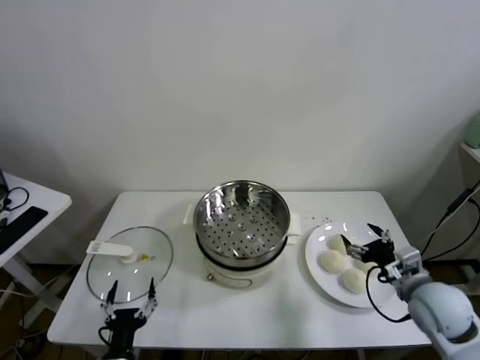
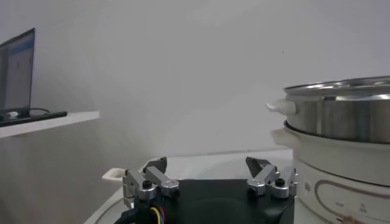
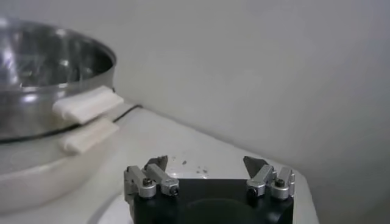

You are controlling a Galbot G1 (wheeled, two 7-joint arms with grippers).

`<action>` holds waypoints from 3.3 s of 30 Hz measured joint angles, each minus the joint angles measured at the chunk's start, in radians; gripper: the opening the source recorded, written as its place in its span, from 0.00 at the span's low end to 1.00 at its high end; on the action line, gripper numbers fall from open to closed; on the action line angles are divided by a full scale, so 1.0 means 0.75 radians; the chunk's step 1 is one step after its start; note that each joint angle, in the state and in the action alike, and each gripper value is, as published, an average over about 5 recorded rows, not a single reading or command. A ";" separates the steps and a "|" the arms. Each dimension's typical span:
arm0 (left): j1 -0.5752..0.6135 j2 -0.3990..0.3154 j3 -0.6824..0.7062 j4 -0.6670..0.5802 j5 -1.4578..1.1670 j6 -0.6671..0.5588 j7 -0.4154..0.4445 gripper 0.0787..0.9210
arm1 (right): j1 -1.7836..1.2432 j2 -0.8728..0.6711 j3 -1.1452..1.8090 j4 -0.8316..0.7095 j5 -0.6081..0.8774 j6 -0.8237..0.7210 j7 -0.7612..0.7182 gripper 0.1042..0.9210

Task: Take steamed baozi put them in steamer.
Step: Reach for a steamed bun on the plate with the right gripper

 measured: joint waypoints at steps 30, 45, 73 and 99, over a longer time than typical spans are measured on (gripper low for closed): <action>0.027 0.000 0.020 0.020 0.068 -0.054 0.004 0.88 | 1.621 -0.181 -1.621 -0.714 -0.243 0.363 -0.990 0.88; 0.039 0.000 -0.008 0.027 0.081 -0.081 0.004 0.88 | 1.990 0.049 -2.143 -0.999 -0.268 0.460 -1.156 0.88; 0.045 0.000 -0.040 0.061 0.118 -0.109 0.015 0.88 | 1.887 0.270 -2.156 -1.330 -0.397 0.548 -1.161 0.88; 0.028 0.000 -0.048 0.097 0.135 -0.130 0.011 0.88 | 1.849 0.347 -2.101 -1.440 -0.422 0.578 -1.152 0.71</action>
